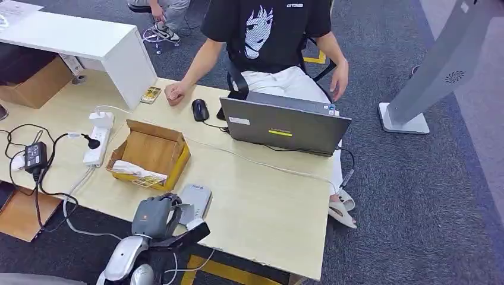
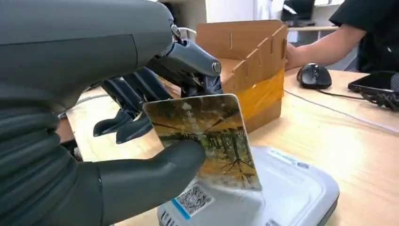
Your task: Pass the card to the sensor for recognition and then transmit it.
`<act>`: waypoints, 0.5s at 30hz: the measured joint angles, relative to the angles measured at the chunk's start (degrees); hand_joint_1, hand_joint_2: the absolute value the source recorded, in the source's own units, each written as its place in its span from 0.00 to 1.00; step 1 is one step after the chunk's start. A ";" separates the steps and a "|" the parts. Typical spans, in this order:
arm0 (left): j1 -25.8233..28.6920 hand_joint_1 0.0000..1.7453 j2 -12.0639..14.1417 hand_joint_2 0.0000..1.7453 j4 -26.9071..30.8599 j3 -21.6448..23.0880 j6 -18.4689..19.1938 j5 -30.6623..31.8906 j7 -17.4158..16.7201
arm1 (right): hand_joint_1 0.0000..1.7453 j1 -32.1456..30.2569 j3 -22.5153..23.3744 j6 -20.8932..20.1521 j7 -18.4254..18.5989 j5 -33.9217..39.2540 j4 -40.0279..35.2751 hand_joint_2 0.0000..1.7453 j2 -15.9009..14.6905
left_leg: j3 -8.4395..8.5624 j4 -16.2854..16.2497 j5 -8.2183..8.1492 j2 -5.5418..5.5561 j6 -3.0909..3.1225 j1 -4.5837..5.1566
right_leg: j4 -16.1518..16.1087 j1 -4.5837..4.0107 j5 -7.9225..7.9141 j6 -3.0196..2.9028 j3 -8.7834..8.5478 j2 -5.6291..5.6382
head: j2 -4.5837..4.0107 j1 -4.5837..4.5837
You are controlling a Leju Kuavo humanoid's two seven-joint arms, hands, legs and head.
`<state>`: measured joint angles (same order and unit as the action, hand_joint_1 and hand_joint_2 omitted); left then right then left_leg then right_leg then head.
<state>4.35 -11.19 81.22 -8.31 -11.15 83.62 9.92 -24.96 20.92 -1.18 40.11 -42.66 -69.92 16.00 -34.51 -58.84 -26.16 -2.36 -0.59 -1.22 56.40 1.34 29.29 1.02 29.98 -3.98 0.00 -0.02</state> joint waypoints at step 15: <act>-2.82 1.00 -0.35 1.00 19.74 0.24 3.91 -13.09 5.31 | 0.00 -1.36 0.11 -1.94 0.00 -1.61 -2.53 1.00 0.00 | -0.03 -0.01 0.00 -0.02 0.00 0.00 | 0.00 0.00 0.00 0.00 0.07 0.02 | 0.00 -0.02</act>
<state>1.54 -11.54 100.96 -8.06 -7.23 70.53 15.23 -26.32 21.03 -3.12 40.11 -44.28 -72.46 16.00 -34.53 -58.85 -26.16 -2.37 -0.59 -1.22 56.40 1.34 29.29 1.02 30.05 -3.96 0.00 -0.04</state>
